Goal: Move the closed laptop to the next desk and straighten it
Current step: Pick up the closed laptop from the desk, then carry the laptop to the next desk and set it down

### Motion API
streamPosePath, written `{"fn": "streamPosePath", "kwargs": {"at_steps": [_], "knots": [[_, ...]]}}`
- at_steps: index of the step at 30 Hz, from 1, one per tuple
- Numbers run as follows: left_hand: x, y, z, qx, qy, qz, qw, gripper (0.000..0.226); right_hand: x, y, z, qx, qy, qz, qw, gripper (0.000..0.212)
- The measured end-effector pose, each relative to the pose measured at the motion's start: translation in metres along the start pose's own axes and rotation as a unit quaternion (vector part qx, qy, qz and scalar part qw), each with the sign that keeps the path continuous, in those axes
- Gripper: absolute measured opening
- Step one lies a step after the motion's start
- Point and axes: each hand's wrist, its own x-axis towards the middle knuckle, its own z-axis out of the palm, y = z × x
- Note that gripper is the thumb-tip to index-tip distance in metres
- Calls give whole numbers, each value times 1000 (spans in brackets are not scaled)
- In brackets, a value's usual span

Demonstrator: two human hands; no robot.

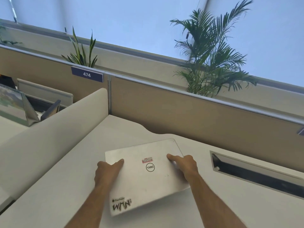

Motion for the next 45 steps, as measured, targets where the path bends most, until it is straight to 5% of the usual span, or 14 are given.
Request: {"fn": "streamPosePath", "kwargs": {"at_steps": [14,23,35,45], "knots": [[-82,-46,30,79,-126,20,989,65,-56,111,-87,-3,31,64,997,75],[-135,-64,66,168,-183,38,968,71,-88,183,-144,-7,58,96,994,58],[-187,-86,114,215,-213,50,952,67,-106,250,-202,-40,96,124,987,58],[-200,-84,133,345,-157,138,915,70,-103,260,-202,-71,134,111,982,63]]}}
